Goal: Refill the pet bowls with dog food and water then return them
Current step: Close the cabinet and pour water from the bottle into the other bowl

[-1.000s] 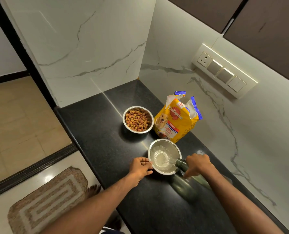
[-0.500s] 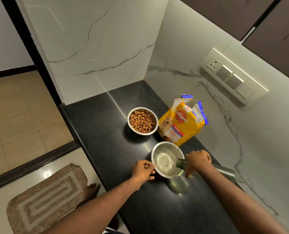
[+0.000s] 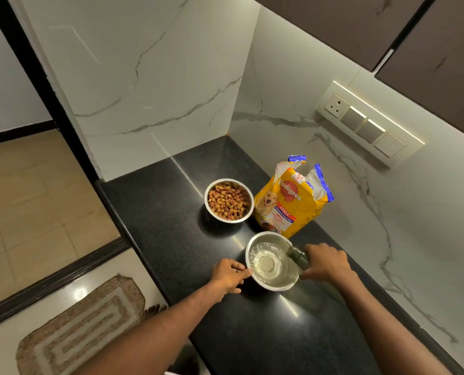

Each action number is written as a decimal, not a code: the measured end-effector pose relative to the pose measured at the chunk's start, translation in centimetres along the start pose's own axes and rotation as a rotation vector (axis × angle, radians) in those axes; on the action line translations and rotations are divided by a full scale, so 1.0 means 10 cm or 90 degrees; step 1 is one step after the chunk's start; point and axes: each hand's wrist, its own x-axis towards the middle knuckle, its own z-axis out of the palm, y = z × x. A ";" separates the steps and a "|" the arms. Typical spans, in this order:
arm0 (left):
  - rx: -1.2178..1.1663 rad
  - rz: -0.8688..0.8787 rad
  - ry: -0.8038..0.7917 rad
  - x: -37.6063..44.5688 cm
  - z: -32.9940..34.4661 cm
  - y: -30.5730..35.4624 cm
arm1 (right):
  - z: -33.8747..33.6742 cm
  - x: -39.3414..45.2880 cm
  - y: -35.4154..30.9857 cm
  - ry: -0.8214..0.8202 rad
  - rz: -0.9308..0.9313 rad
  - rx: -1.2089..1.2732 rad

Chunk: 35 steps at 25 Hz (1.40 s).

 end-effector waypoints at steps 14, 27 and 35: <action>0.010 -0.009 0.033 0.22 -0.71 0.02 | 0.23 -0.14 0.45 0.418 0.316 0.807; 0.012 0.031 0.054 0.54 -1.18 0.56 | 0.16 0.02 0.34 0.373 0.416 0.860; -0.006 0.056 0.069 0.96 -1.24 0.84 | 0.95 -0.53 -1.33 0.152 0.597 1.026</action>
